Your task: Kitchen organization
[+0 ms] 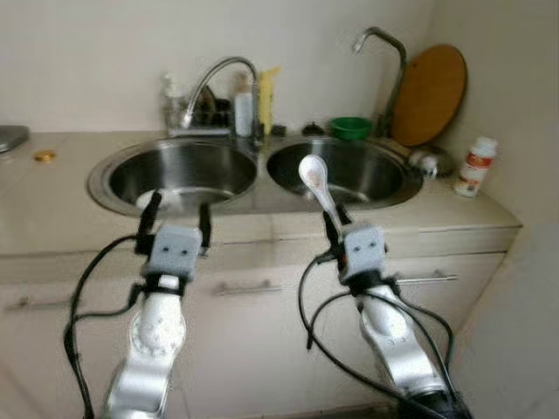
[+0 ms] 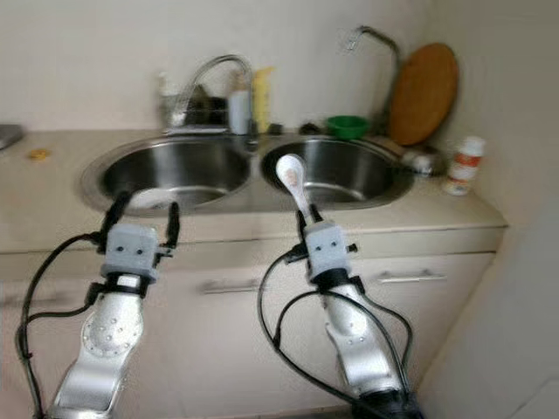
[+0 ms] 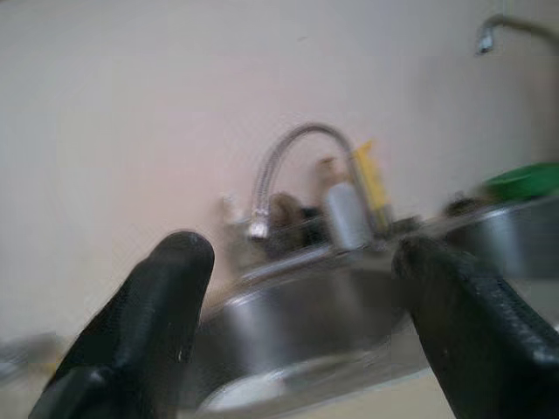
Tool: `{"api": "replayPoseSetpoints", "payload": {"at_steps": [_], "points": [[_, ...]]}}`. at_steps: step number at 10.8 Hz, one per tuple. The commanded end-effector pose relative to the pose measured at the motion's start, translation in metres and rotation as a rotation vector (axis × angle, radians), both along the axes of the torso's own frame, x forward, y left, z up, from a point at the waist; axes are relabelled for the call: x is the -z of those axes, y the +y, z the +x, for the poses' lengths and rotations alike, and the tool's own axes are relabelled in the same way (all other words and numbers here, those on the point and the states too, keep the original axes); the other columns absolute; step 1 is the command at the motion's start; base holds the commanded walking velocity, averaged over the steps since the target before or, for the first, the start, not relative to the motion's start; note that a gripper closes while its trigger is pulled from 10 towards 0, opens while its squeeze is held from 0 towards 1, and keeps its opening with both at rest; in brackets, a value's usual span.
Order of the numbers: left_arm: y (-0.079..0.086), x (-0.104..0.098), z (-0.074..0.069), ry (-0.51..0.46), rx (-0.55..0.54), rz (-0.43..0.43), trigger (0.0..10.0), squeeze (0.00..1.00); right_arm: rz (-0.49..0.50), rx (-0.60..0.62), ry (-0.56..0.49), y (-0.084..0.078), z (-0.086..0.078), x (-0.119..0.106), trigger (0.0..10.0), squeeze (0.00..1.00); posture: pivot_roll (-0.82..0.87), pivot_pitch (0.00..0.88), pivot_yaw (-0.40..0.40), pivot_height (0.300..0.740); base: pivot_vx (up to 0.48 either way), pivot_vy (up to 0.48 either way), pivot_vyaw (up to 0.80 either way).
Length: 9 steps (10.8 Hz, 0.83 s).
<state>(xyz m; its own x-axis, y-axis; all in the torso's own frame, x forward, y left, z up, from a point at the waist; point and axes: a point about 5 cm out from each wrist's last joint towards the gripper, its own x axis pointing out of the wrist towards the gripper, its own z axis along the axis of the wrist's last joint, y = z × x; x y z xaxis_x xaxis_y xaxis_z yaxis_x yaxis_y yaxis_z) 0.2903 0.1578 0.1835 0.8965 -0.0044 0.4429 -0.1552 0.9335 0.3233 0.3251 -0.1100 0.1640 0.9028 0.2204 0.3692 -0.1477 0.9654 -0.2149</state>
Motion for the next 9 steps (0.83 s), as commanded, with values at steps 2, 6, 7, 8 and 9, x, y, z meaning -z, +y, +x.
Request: {"api": "replayPoseSetpoints", "payload": {"at_steps": [2, 6, 7, 8, 9], "points": [[-0.0012, -0.0036, 0.0012, -0.011, 0.010, 0.008, 10.0, 0.00, 0.012, 0.015, -0.010, -0.0029, 0.0016, -0.0025, 0.0, 0.00, 0.04, 0.000, -0.041, 0.740, 0.300, 0.000, 0.00], [-0.0029, -0.0044, 0.0016, -0.013, 0.015, 0.008, 10.0, 0.00, 0.008, 0.014, -0.012, -0.0021, 0.0036, -0.0034, 0.0, 0.00, 0.05, 0.000, -0.040, 0.740, 0.298, 0.000, 0.00], [-0.0029, -0.0044, 0.0016, -0.013, 0.017, 0.009, 10.0, 0.00, 0.007, 0.015, -0.014, -0.0025, 0.0047, -0.0044, 0.0, 0.00, 0.05, 0.000, -0.039, 0.740, 0.300, 0.000, 0.00], [-0.0030, -0.0044, 0.0016, -0.013, 0.018, 0.010, 10.0, 0.00, 0.003, 0.014, -0.018, -0.0027, 0.0062, -0.0058, 0.0, 0.00, 0.05, 0.000, -0.039, 0.740, 0.300, 0.000, 0.00], [-0.0030, -0.0045, 0.0017, -0.013, 0.019, 0.011, 10.0, 0.00, 0.003, 0.012, -0.018, -0.0025, 0.0070, -0.0063, 0.0, 0.00, 0.05, 0.000, -0.039, 0.740, 0.304, 0.000, 0.00]]}}
